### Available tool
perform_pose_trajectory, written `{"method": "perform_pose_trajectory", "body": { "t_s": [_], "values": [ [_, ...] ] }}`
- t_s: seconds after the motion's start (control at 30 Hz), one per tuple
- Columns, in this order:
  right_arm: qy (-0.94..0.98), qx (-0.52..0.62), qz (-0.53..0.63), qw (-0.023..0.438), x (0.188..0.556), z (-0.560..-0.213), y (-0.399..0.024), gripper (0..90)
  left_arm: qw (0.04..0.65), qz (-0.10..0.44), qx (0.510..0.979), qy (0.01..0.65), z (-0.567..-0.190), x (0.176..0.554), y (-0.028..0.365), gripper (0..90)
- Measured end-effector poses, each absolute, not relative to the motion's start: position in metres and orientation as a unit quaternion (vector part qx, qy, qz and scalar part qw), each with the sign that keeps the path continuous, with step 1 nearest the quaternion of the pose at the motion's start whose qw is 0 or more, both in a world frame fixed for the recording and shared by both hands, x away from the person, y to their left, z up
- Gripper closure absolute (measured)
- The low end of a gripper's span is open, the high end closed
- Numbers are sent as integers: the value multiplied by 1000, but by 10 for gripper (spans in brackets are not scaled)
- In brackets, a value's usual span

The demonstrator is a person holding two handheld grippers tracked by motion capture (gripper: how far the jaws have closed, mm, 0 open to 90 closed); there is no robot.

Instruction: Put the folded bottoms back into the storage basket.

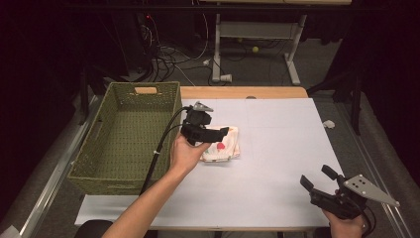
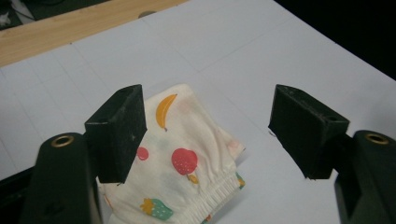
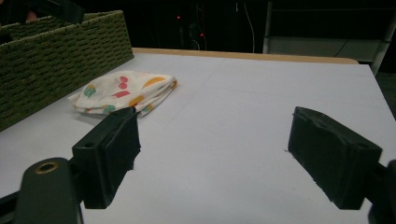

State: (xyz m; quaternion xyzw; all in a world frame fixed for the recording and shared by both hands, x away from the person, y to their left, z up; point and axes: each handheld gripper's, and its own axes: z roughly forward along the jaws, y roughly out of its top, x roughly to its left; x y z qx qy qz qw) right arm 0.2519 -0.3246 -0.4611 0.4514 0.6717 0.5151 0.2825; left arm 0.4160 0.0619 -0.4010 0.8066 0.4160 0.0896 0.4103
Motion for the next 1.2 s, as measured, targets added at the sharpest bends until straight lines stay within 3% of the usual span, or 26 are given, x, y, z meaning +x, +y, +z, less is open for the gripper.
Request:
{"method": "perform_pose_trajectory", "body": {
  "t_s": [1.2],
  "values": [
    [685,441,511,274,254,-462,-322,174,275,41,796,538,-475,491,65,224]
  ]
}}
